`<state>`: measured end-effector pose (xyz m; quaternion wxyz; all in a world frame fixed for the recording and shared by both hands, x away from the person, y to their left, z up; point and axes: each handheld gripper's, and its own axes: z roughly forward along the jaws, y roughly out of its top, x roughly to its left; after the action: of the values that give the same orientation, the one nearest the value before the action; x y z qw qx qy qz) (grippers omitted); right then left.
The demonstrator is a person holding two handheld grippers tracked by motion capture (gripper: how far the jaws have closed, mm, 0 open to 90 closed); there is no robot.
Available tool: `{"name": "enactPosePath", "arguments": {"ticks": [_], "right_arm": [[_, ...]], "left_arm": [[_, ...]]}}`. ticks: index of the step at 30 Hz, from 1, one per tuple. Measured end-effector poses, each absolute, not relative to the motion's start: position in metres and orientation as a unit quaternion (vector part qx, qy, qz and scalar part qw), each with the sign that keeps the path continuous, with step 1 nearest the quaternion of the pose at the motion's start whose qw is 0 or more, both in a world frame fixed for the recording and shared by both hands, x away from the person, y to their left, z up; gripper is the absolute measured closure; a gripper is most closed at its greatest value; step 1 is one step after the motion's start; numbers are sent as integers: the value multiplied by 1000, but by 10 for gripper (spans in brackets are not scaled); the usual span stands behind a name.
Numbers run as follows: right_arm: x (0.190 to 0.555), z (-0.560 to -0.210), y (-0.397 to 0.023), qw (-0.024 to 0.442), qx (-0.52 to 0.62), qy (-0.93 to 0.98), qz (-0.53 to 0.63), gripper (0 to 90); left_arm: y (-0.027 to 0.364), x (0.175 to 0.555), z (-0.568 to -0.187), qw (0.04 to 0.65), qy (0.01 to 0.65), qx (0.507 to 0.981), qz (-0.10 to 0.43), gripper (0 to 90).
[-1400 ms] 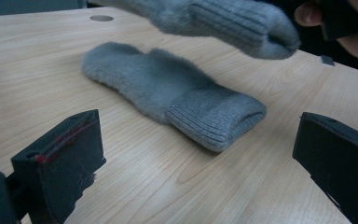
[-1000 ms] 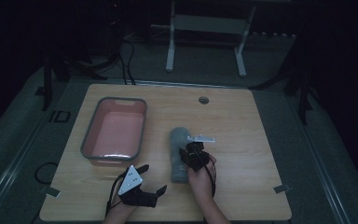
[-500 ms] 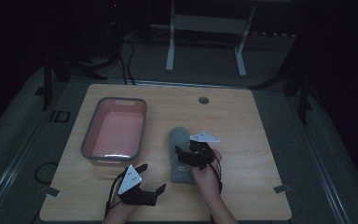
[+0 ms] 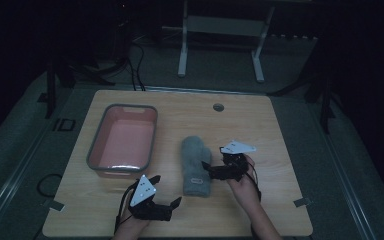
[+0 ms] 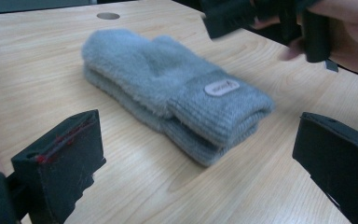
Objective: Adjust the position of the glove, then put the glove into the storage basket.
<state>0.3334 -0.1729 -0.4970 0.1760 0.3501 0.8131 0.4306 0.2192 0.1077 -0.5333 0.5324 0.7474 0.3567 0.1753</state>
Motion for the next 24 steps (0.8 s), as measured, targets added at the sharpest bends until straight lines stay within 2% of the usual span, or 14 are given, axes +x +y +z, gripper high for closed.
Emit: {"name": "enactPosePath", "arguments": {"ticks": [4, 7, 10, 13, 16, 17, 19, 24], "right_arm": [[336, -494, -195, 133, 376, 824, 401, 135], [336, -488, -204, 136, 376, 825, 400, 127], [339, -481, -212, 119, 379, 818, 417, 106], [341, -478, -211, 138, 377, 819, 410, 107], [345, -481, -208, 148, 385, 818, 402, 200], [346, -484, -207, 150, 388, 818, 397, 264], [348, -490, -204, 146, 390, 818, 396, 371], [354, -506, -189, 108, 399, 818, 399, 428]], "left_arm": [[102, 228, -522, 532, 355, 751, 163, 21], [93, 237, -512, 523, 352, 759, 161, 21], [84, 251, -503, 509, 356, 768, 154, 21], [76, 267, -499, 490, 371, 773, 157, 107], [65, 283, -500, 453, 384, 787, 168, 155], [62, 288, -501, 443, 392, 786, 179, 154], [58, 298, -505, 431, 407, 788, 167, 155], [49, 315, -523, 398, 422, 799, 158, 178]]}}
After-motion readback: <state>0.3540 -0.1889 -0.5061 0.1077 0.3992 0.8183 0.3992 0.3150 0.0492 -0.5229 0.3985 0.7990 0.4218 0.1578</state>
